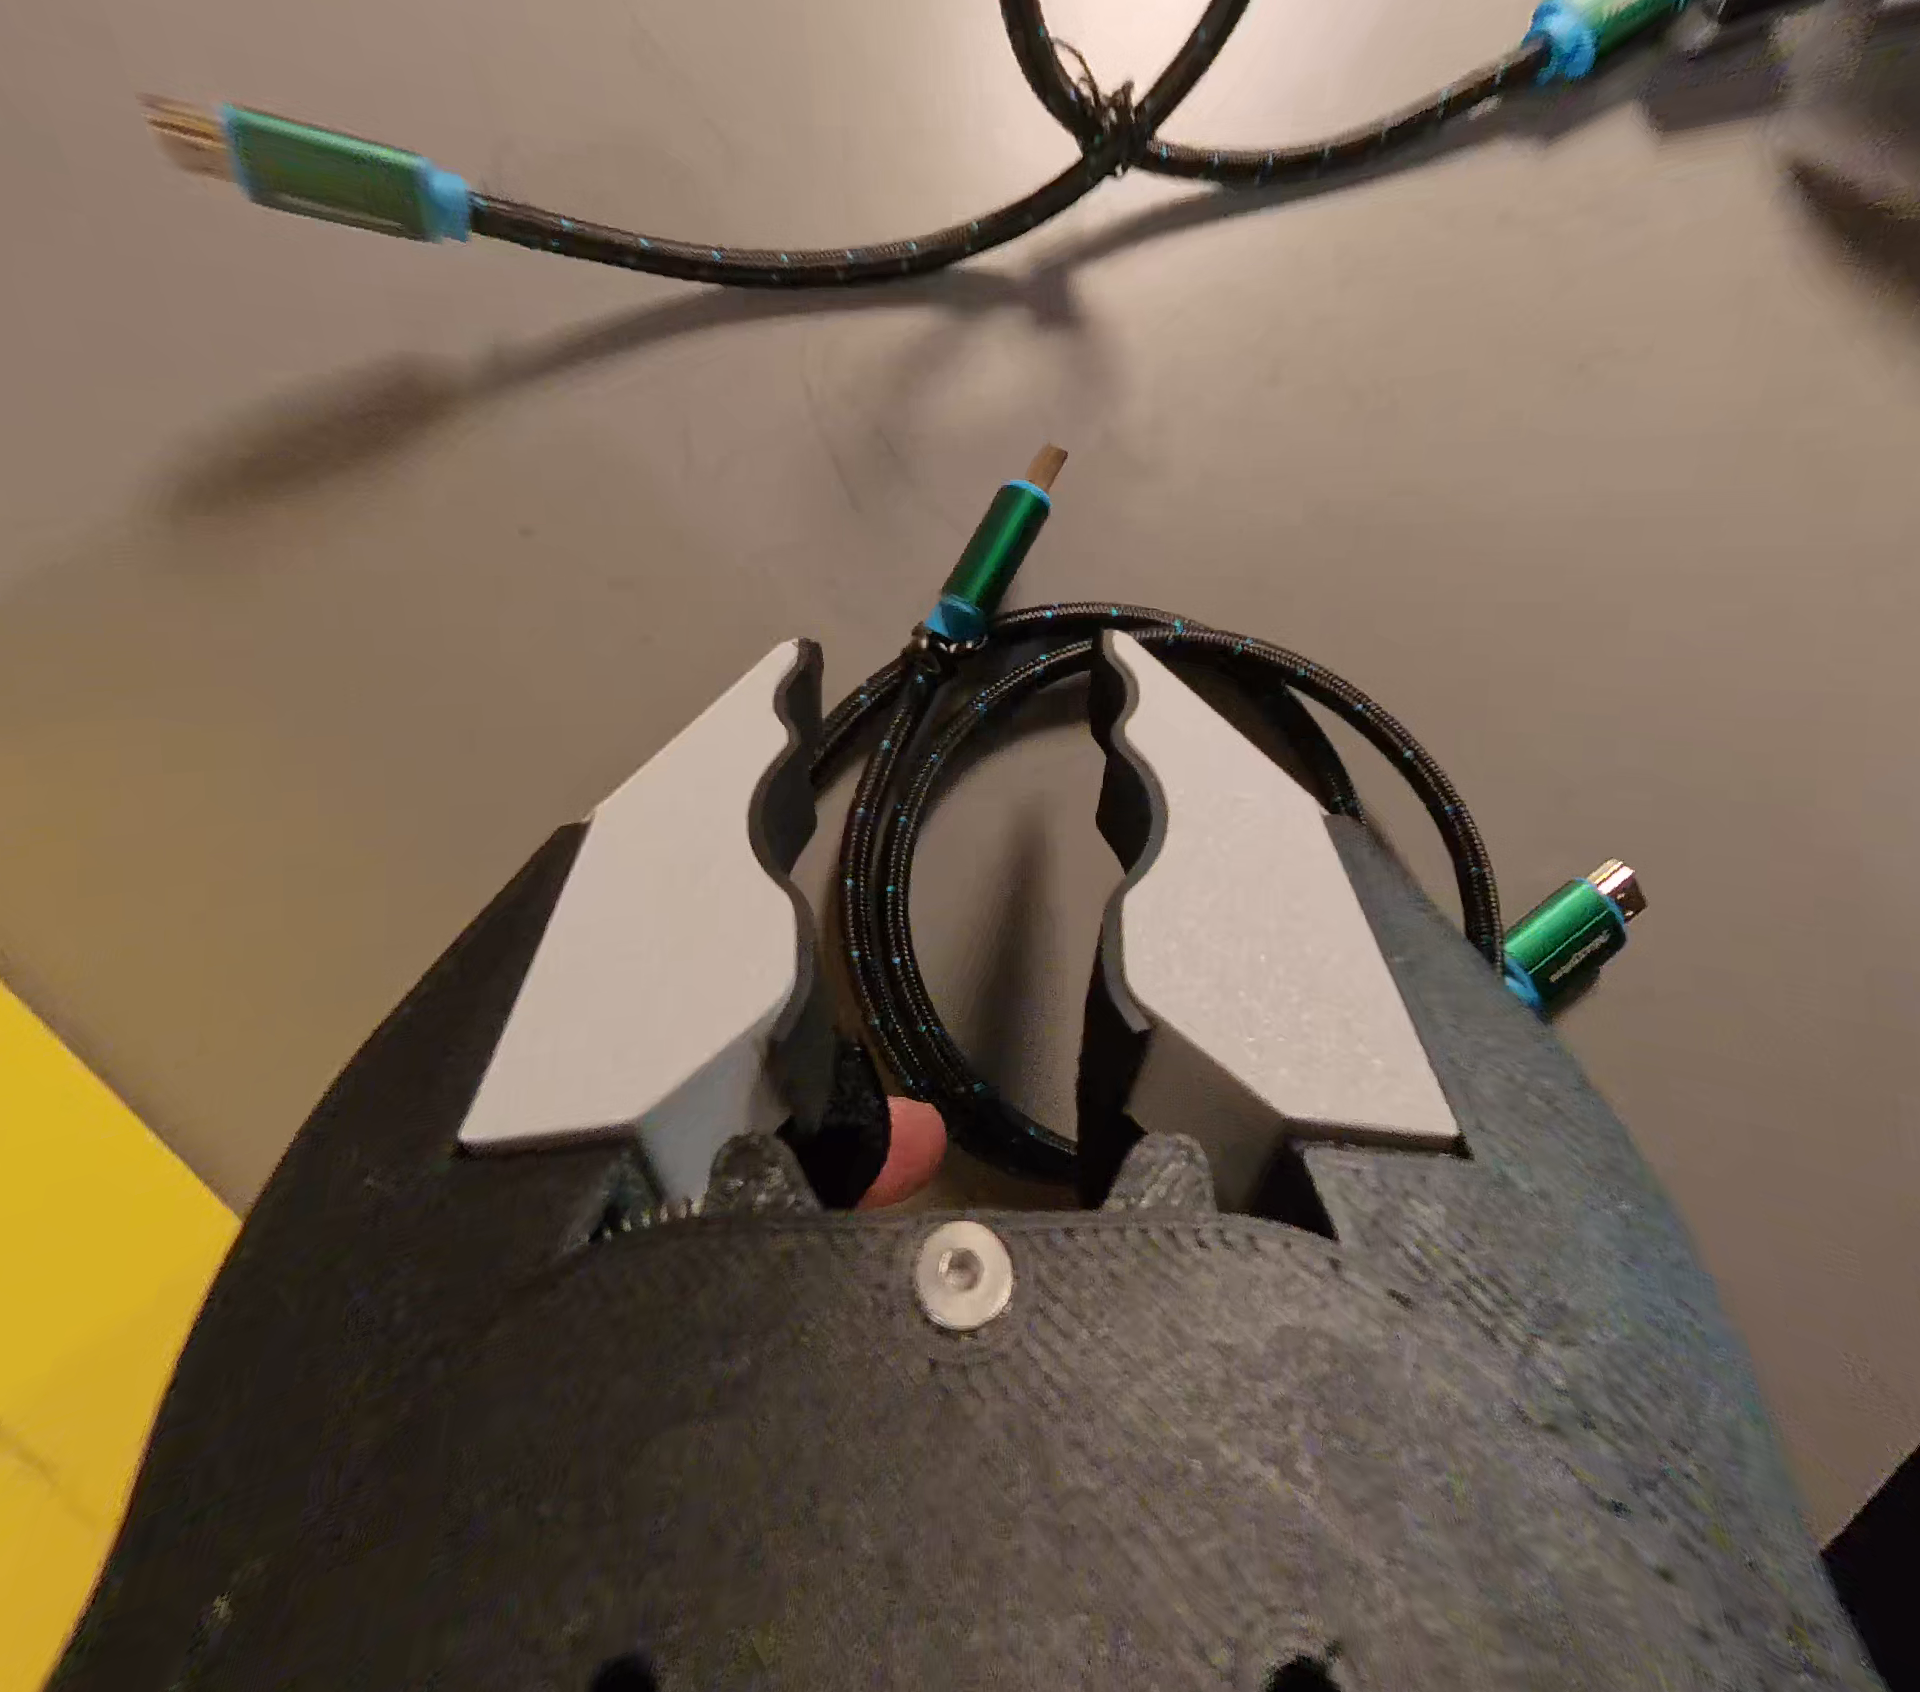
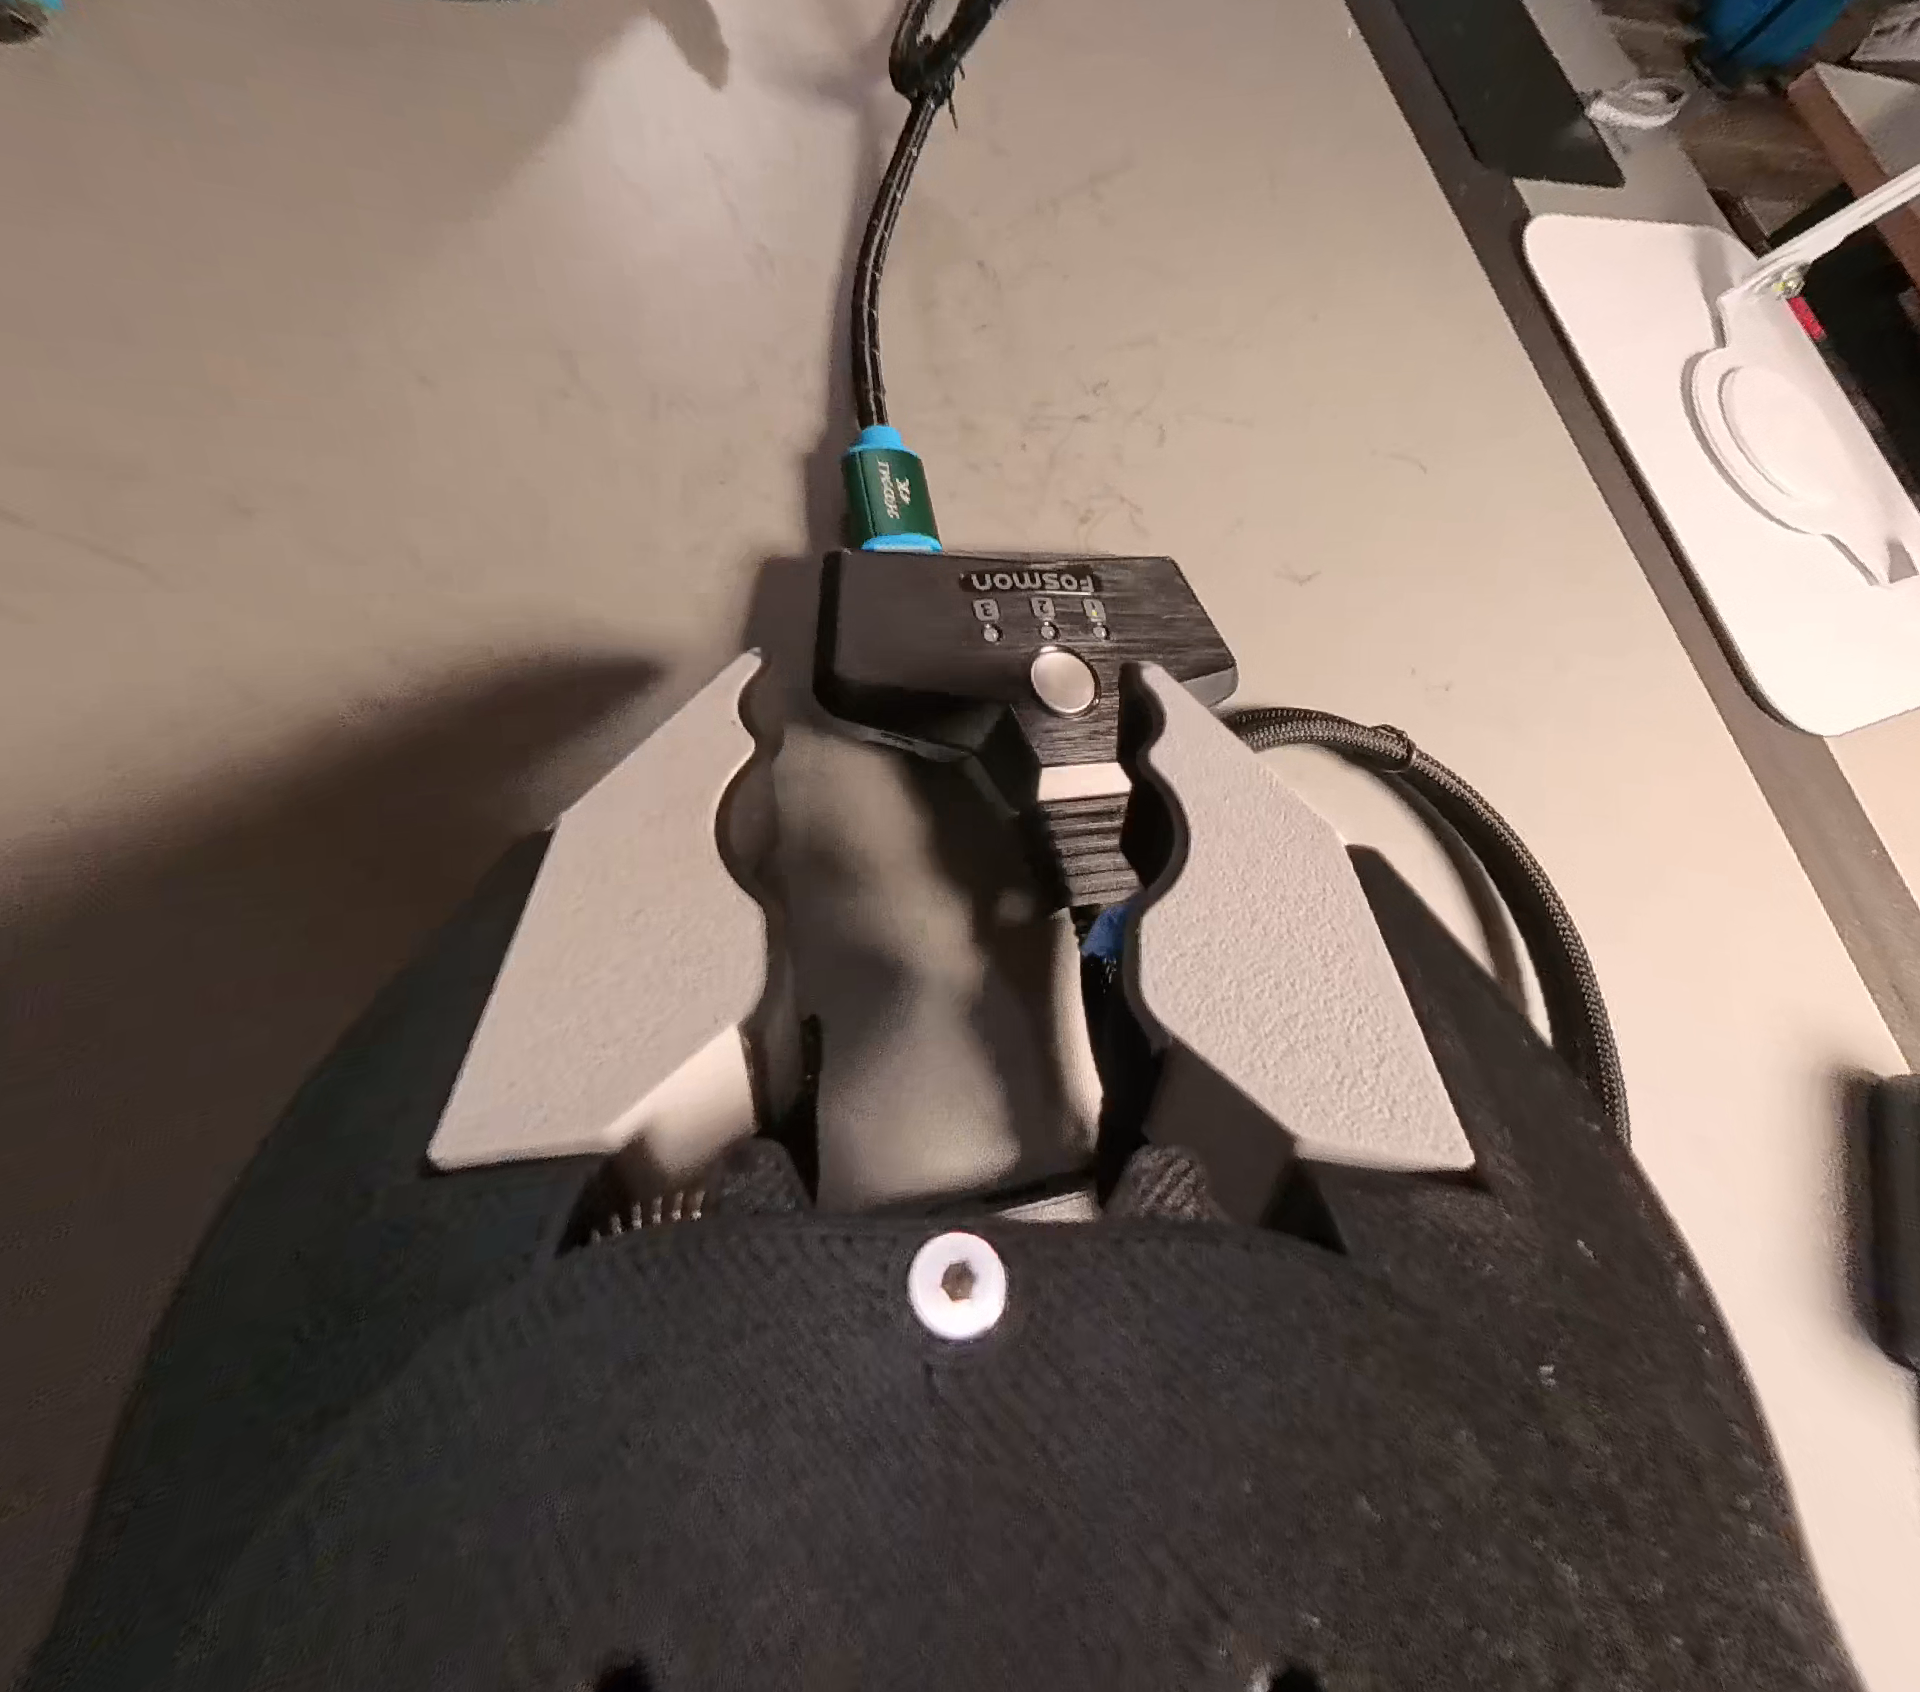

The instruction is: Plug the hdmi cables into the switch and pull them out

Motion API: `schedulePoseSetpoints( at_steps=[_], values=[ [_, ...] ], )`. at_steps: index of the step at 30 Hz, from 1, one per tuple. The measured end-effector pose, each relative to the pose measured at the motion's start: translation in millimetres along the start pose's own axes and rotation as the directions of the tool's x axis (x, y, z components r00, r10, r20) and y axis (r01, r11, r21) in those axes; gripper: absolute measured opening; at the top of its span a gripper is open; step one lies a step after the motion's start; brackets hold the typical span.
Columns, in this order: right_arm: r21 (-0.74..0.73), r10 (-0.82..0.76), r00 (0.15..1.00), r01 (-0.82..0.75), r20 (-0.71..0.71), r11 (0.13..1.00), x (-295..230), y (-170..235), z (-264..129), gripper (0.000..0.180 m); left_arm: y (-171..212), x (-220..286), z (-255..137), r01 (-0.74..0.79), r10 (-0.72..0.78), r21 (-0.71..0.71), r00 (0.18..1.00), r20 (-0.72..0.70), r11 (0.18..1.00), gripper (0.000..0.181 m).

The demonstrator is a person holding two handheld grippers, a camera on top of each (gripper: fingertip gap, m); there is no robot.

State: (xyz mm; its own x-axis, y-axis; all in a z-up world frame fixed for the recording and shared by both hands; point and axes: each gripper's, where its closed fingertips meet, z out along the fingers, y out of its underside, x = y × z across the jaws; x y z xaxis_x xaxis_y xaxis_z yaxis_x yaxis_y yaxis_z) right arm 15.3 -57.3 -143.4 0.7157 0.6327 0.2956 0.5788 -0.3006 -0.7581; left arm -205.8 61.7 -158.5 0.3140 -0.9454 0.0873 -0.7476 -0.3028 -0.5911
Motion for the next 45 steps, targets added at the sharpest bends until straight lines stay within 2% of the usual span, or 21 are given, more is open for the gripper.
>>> schedulePoseSetpoints(
  at_steps=[3, 5, 15, 21, 28, 32, 37, 39, 41, 45],
  values=[
    [0.016, -0.006, 1.0, 0.006, 0.017, 1.0, -4, -3, 0, 0.065, 9, 0, 10, -0.032, 0.032, -0.056, 0.999, 0.008, 0.998, 0.04],
    [0.028, -0.024, 0.999, 0.023, 0.028, 0.999, -9, -5, 1, 0.065, 1, 6, 9, -0.036, 0.036, -0.017, 0.999, -0.018, 0.999, 0.019],
    [0.212, -0.053, 0.992, 0.028, 0.113, 0.977, -37, -46, -8, 0.062, -47, 83, 2, -0.085, 0.147, 0.208, 0.942, -0.301, 0.974, 0.016],
    [0.362, 0.001, 0.983, -0.068, 0.183, 0.93, -48, -80, -20, 0.055, -79, 131, -3, -0.032, 0.195, 0.354, 0.878, -0.437, 0.935, 0.016],
    [0.473, 0.08, 0.959, -0.207, 0.273, 0.856, -39, -95, -44, 0.049, -90, 166, 0, 0.04, 0.207, 0.396, 0.802, -0.56, 0.917, 0.016],
    [0.479, 0.11, 0.935, -0.27, 0.336, 0.835, -41, -98, -46, 0.046, -94, 182, 2, 0.1, 0.19, 0.39, 0.746, -0.638, 0.915, 0.015],
    [0.423, 0.093, 0.892, -0.299, 0.442, 0.855, -61, -95, -41, 0.045, -90, 202, 6, 0.042, 0.263, 0.411, 0.708, -0.656, 0.911, 0.016],
    [0.396, 0.079, 0.888, -0.281, 0.454, 0.874, -69, -92, -38, 0.034, -90, 209, 5, 0.04, 0.279, 0.42, 0.689, -0.669, 0.907, 0.016],
    [0.396, 0.038, 0.905, -0.222, 0.423, 0.891, -71, -89, -36, 0.013, -90, 210, 5, 0.049, 0.272, 0.414, 0.682, -0.678, 0.909, 0.017],
    [0.419, 0.034, 0.914, -0.218, 0.404, 0.881, -66, -89, -40, 0.013, -93, 191, -1, 0.056, 0.274, 0.442, 0.713, -0.645, 0.895, 0.02]
  ],
)
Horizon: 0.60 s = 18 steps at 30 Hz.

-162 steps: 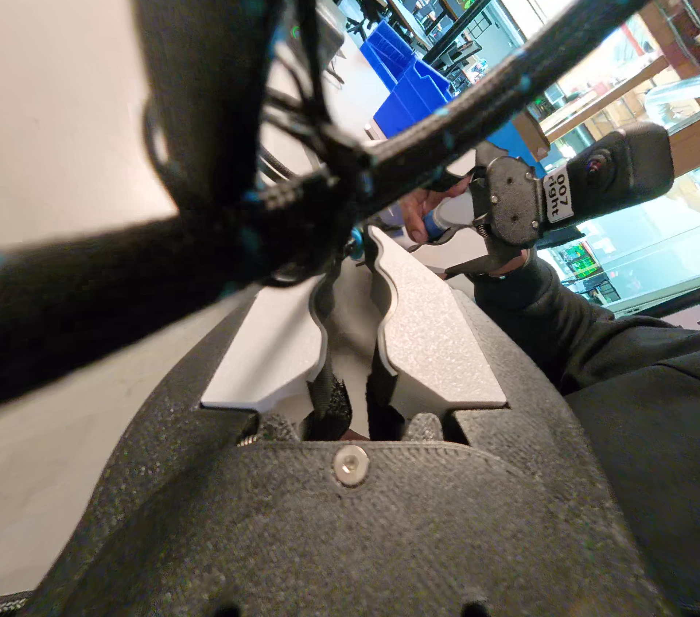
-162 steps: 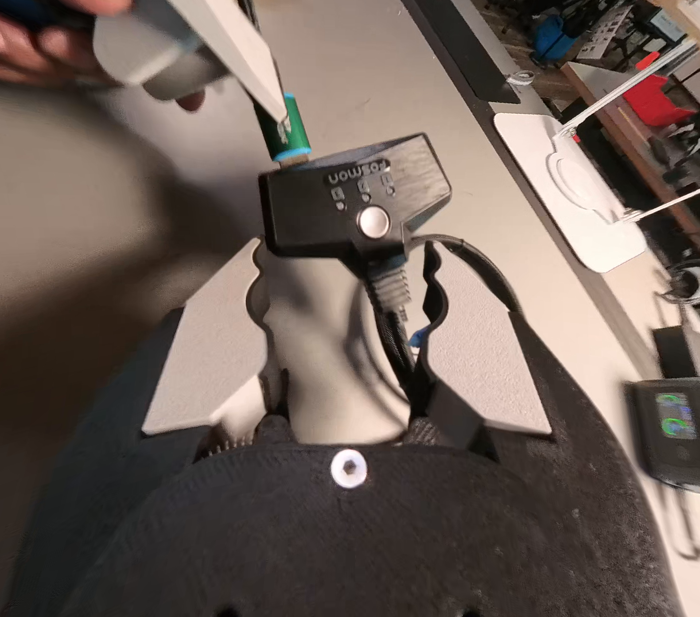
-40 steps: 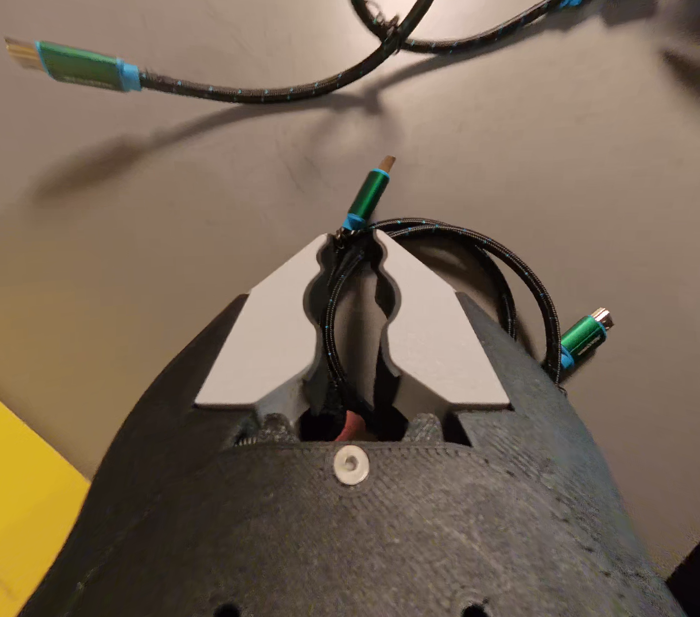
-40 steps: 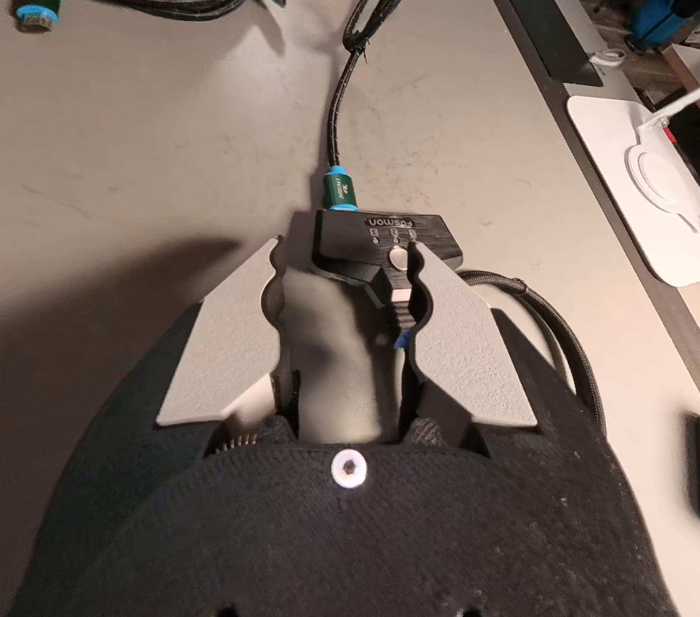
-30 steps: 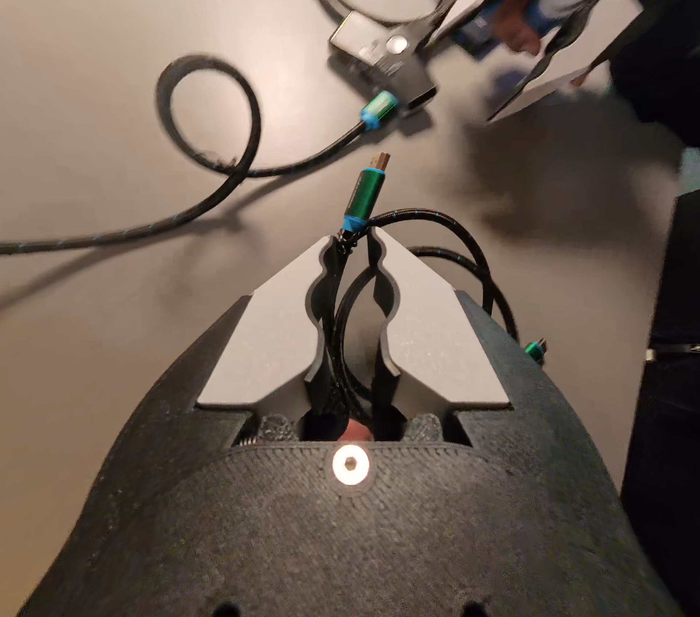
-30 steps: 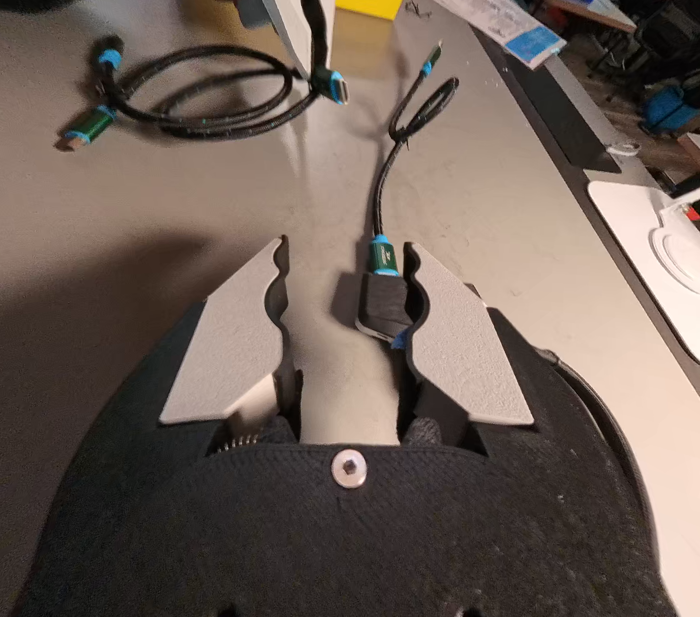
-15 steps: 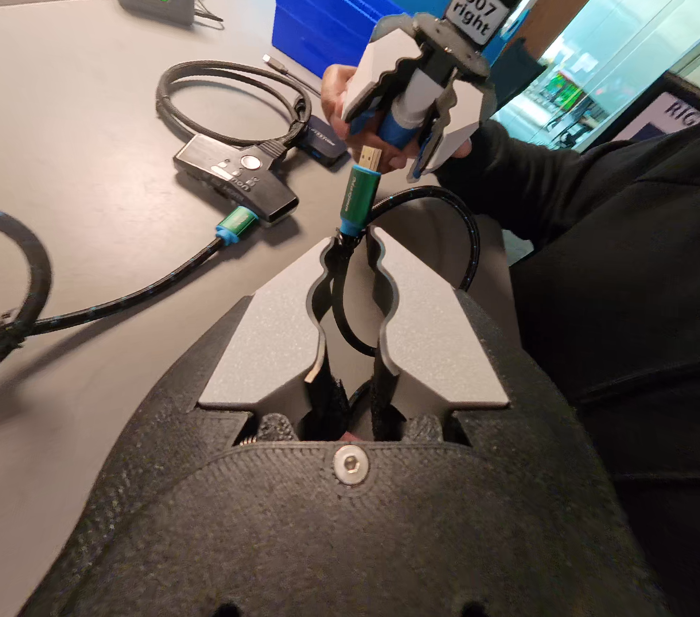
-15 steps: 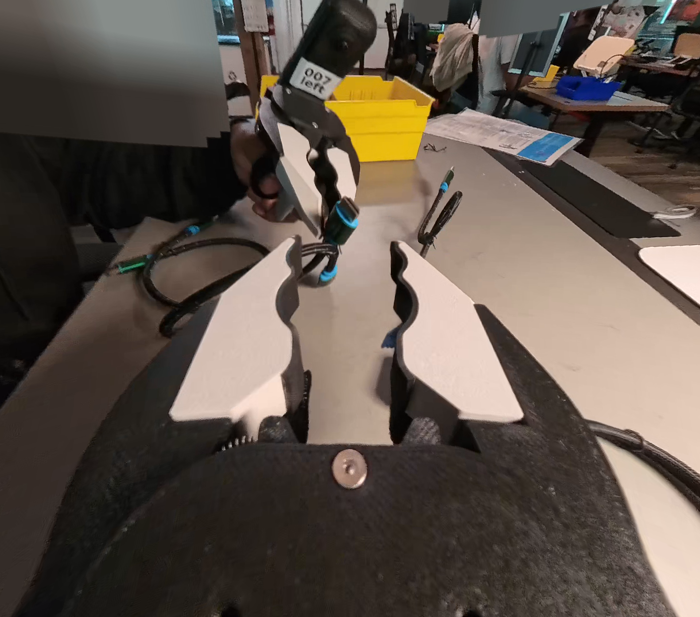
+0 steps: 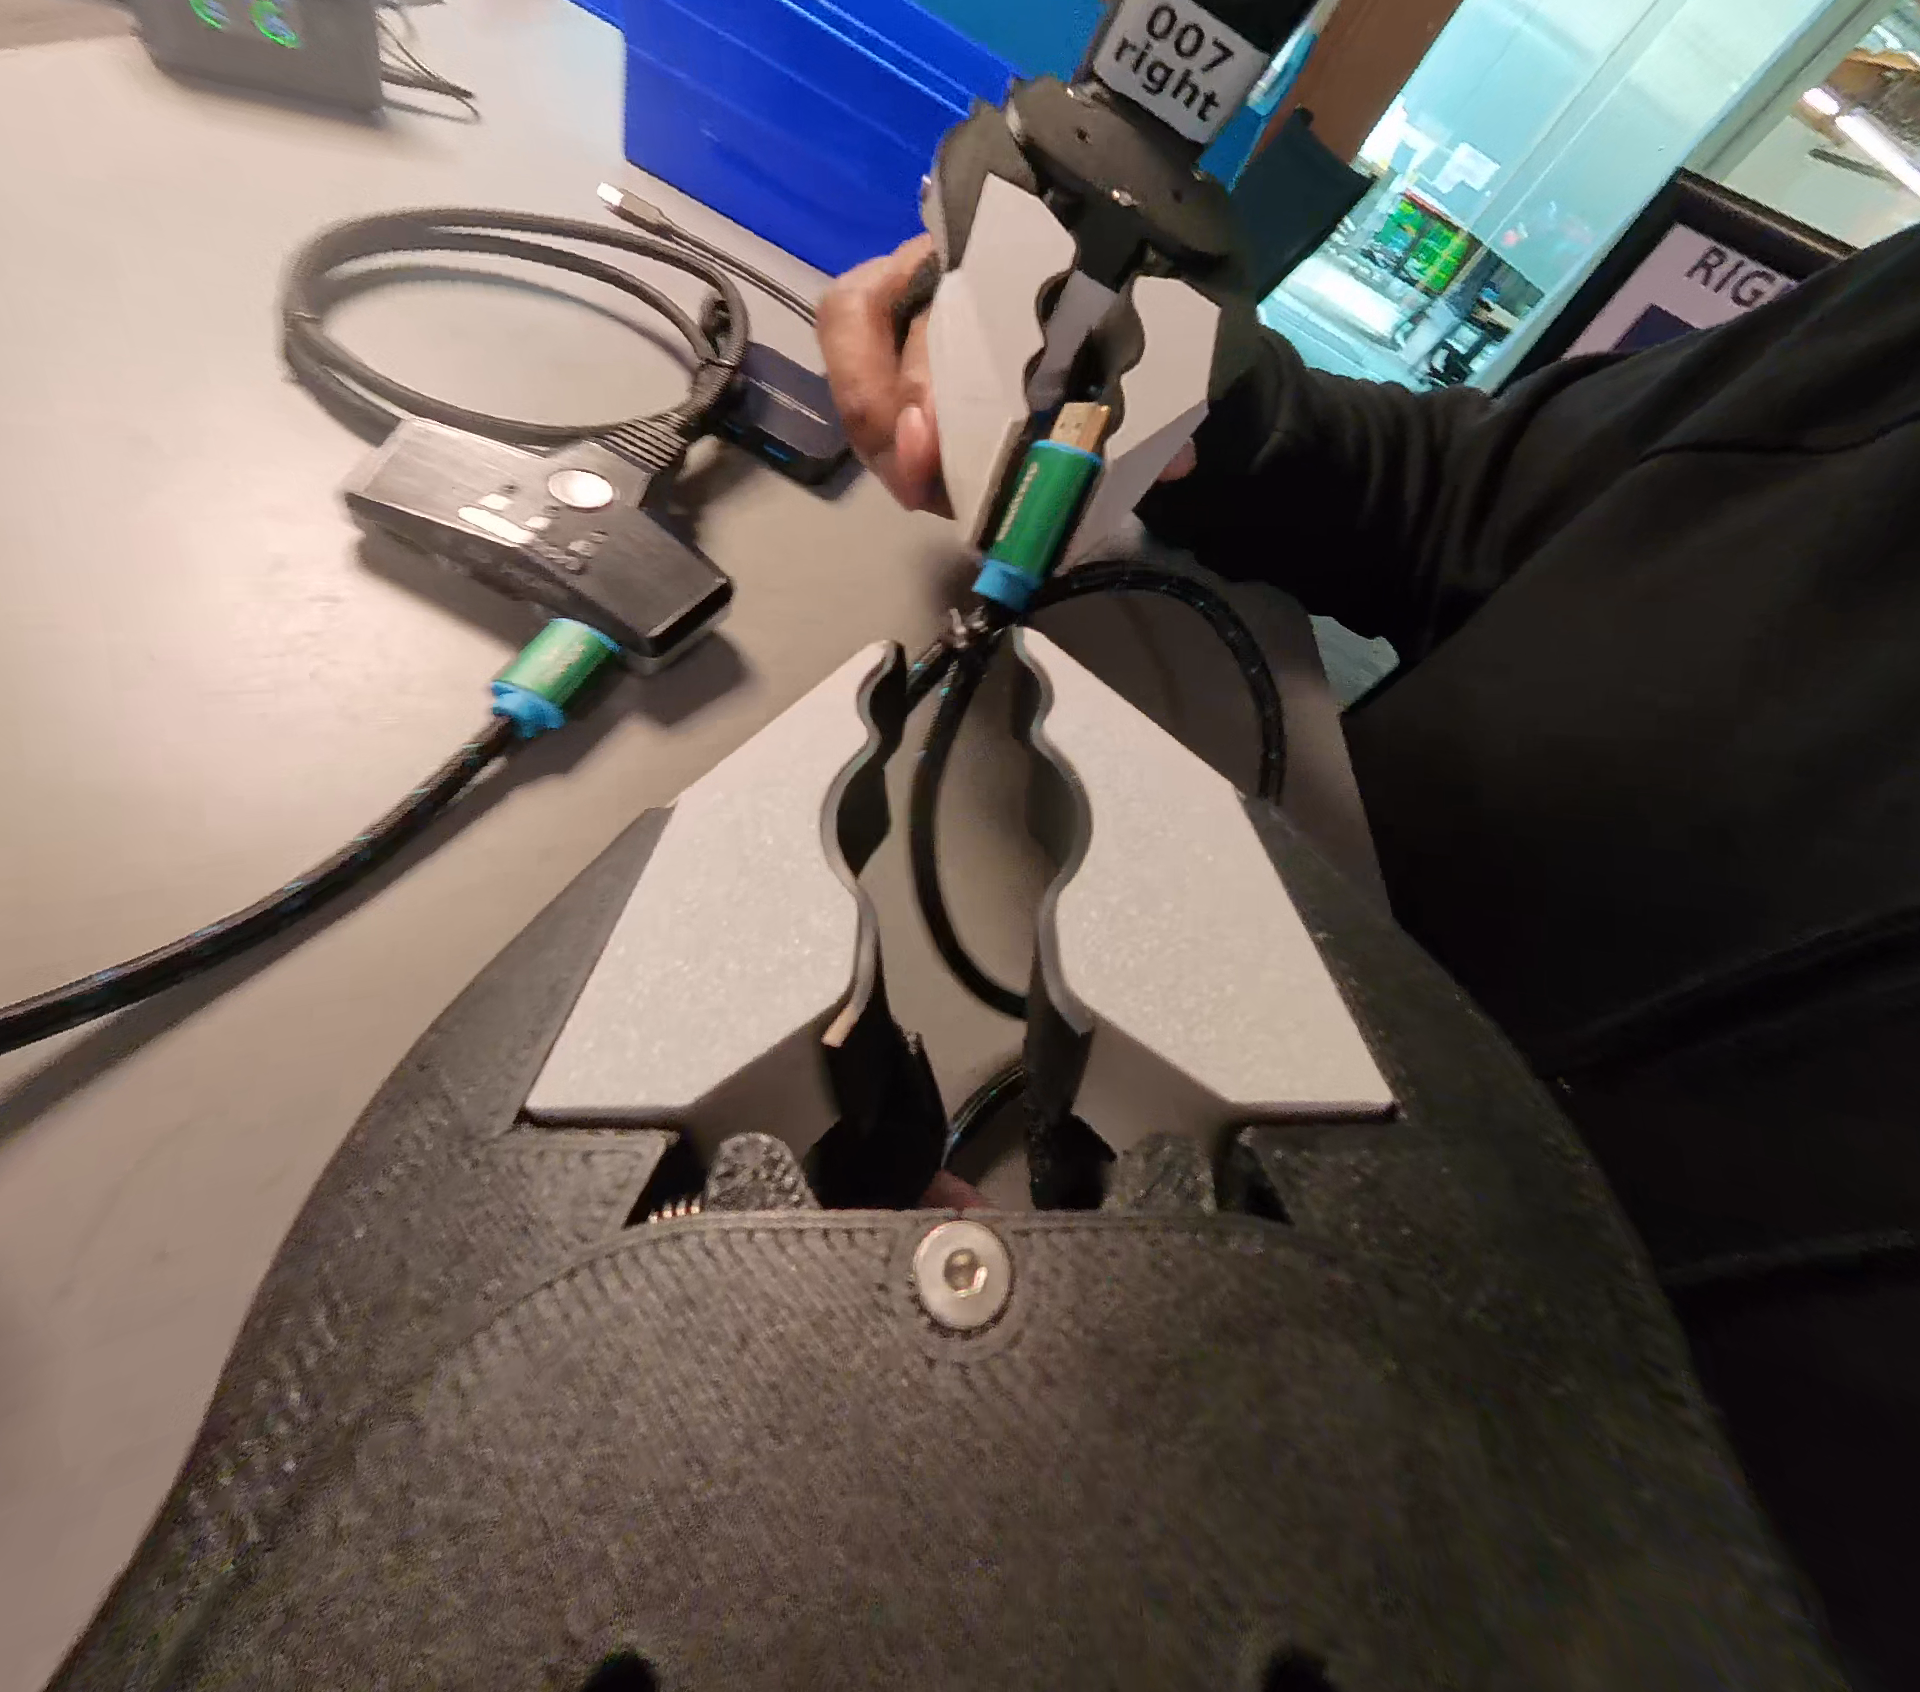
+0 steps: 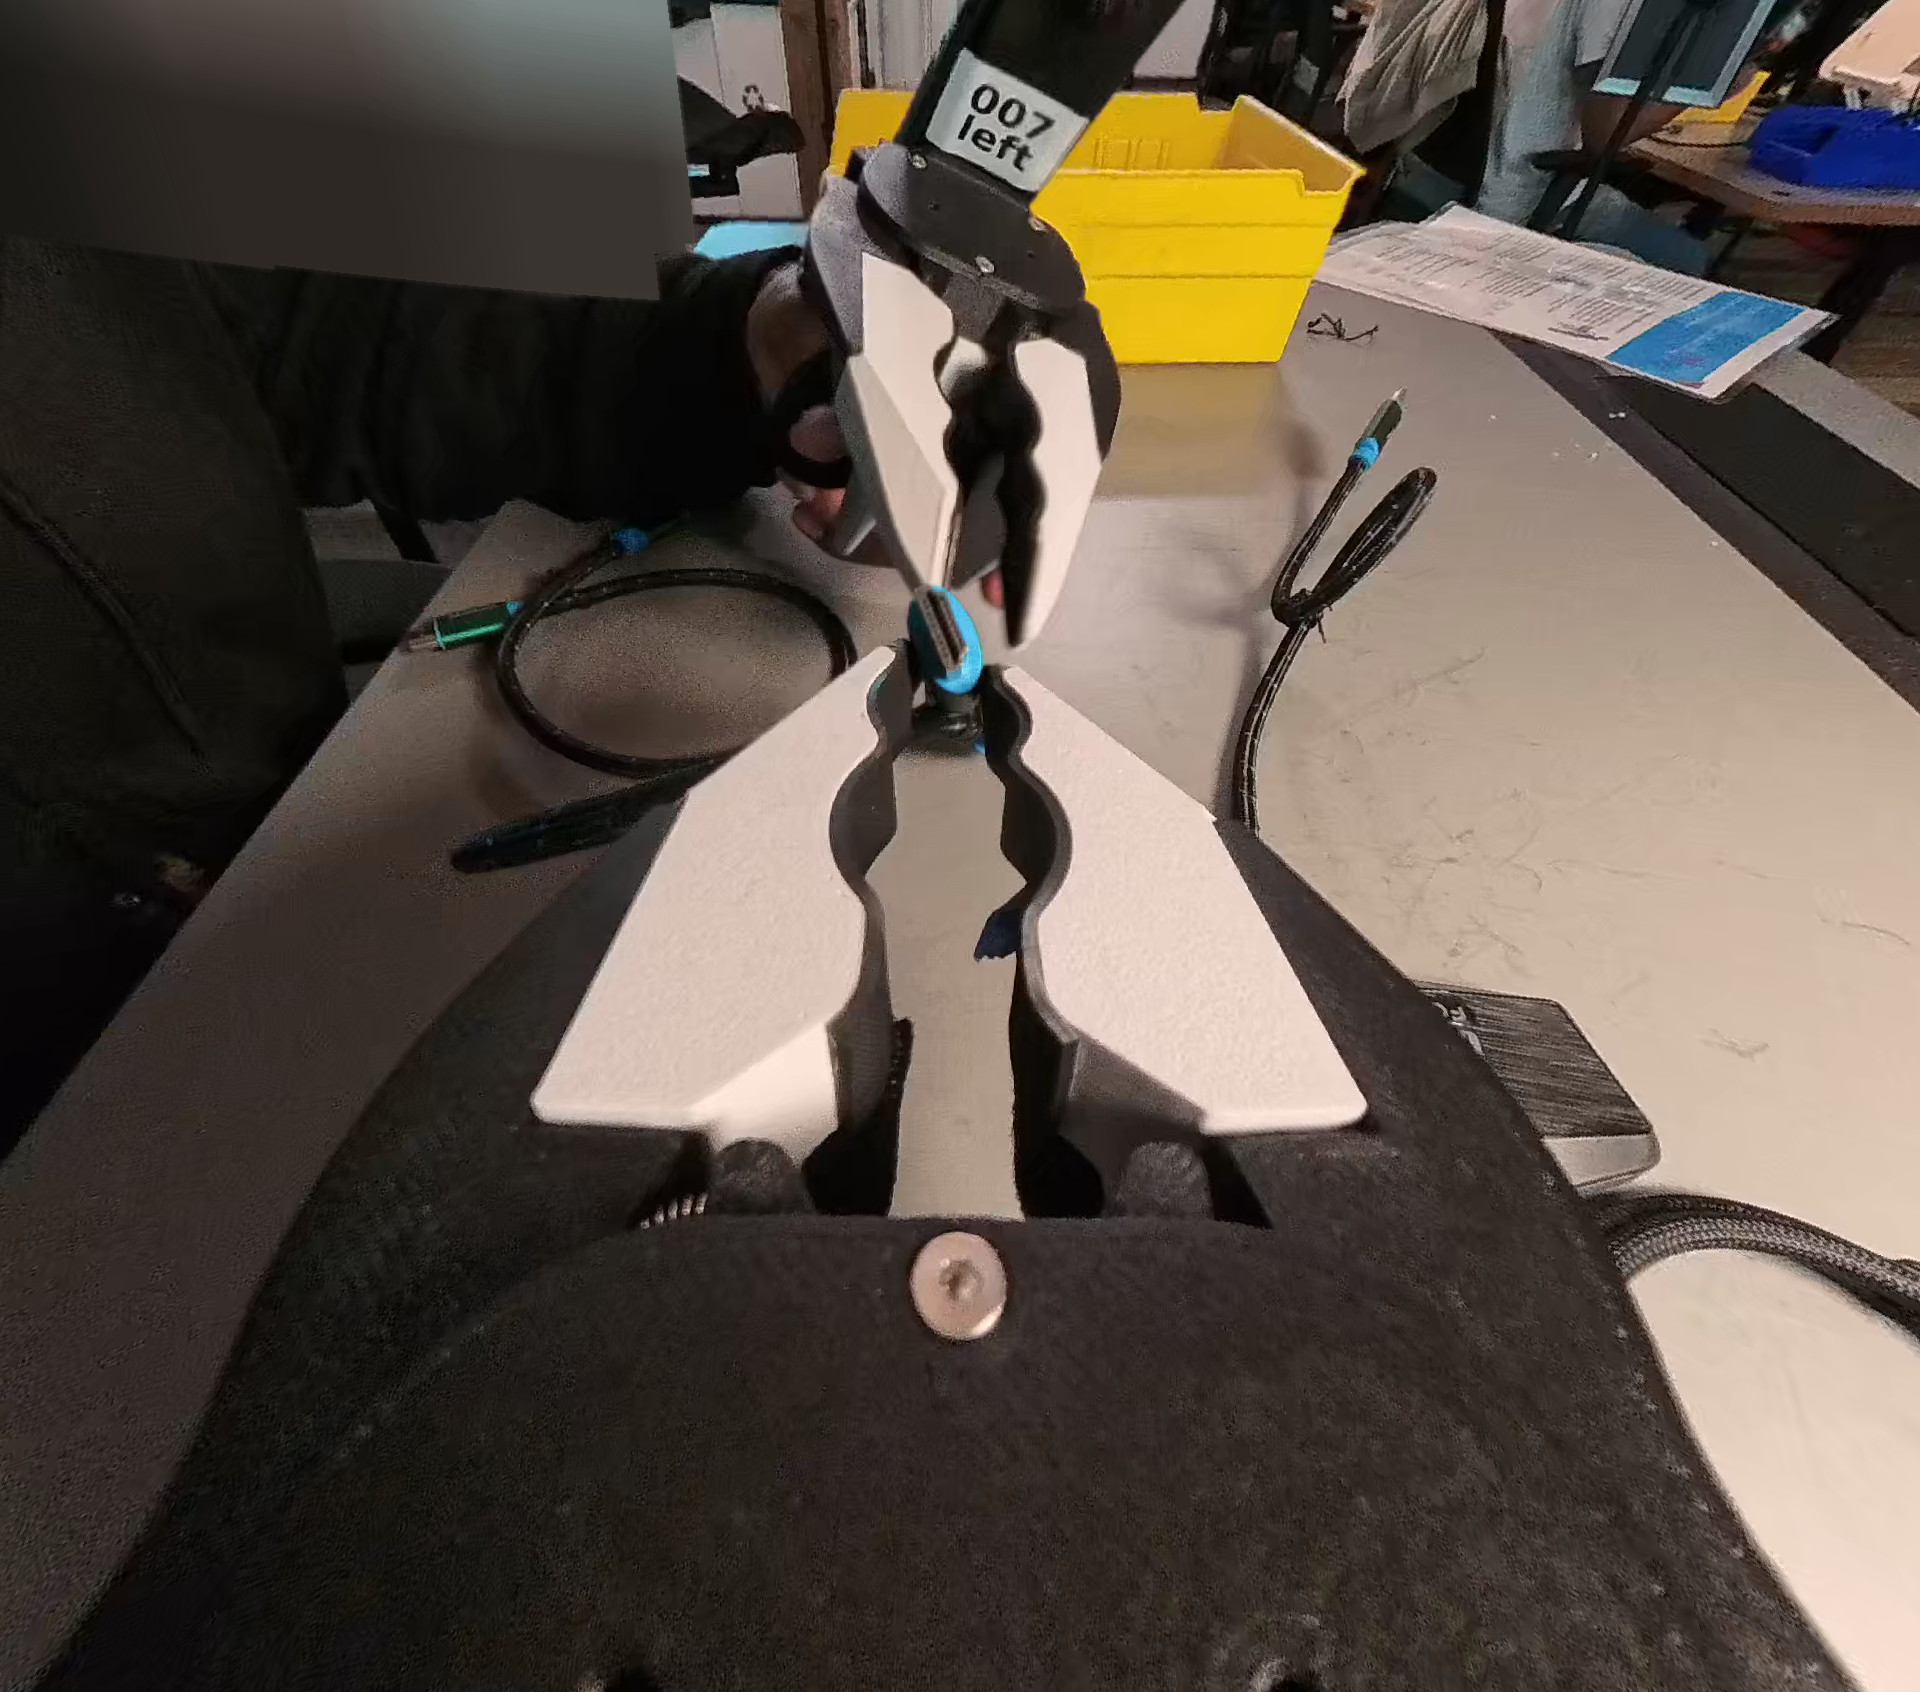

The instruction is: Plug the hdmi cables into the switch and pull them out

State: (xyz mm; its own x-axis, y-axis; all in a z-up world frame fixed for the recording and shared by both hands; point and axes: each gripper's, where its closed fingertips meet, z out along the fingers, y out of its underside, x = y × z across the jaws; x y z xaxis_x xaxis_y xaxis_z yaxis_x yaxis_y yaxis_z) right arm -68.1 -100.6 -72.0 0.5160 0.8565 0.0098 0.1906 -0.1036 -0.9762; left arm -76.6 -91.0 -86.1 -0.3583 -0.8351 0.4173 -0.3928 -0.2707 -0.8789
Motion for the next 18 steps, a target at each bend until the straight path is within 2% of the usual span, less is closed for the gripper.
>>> schedulePoseSetpoints(
  at_steps=[2, 5, 13, 15, 17, 18],
  values=[
    [0.029, 0.032, 0.999, -0.033, 0.017, 0.999, 1, -2, -2, 0.012, -2, -8, -14, -0.006, 0.006, 0.006, 1.0, 0.029, 1.0, 0.032],
    [0.048, 0.048, 0.998, -0.049, 0.03, 0.998, 1, -3, -3, 0.012, 7, -21, -25, -0.025, 0.029, -0.044, 0.996, 0.088, 0.999, 0.039],
    [0.064, 0.063, 0.996, -0.067, 0.065, 0.996, -4, -3, 1, 0.012, 60, -27, -1, -0.184, 0.214, -0.315, 0.975, 0.064, 0.931, 0.046],
    [0.072, 0.074, 0.995, -0.079, 0.066, 0.994, -3, -4, 2, 0.012, 64, -26, 8, -0.197, 0.224, -0.355, 0.974, 0.037, 0.914, 0.043],
    [0.091, 0.08, 0.995, -0.085, 0.057, 0.992, -1, -6, 1, 0.012, 65, -23, 13, -0.232, 0.26, -0.367, 0.965, 0.027, 0.901, 0.022],
    [0.111, 0.087, 0.995, -0.092, 0.051, 0.989, 0, -10, -1, 0.012, 66, -22, 14, -0.251, 0.28, -0.372, 0.96, 0.025, 0.894, 0.022]
  ],
)
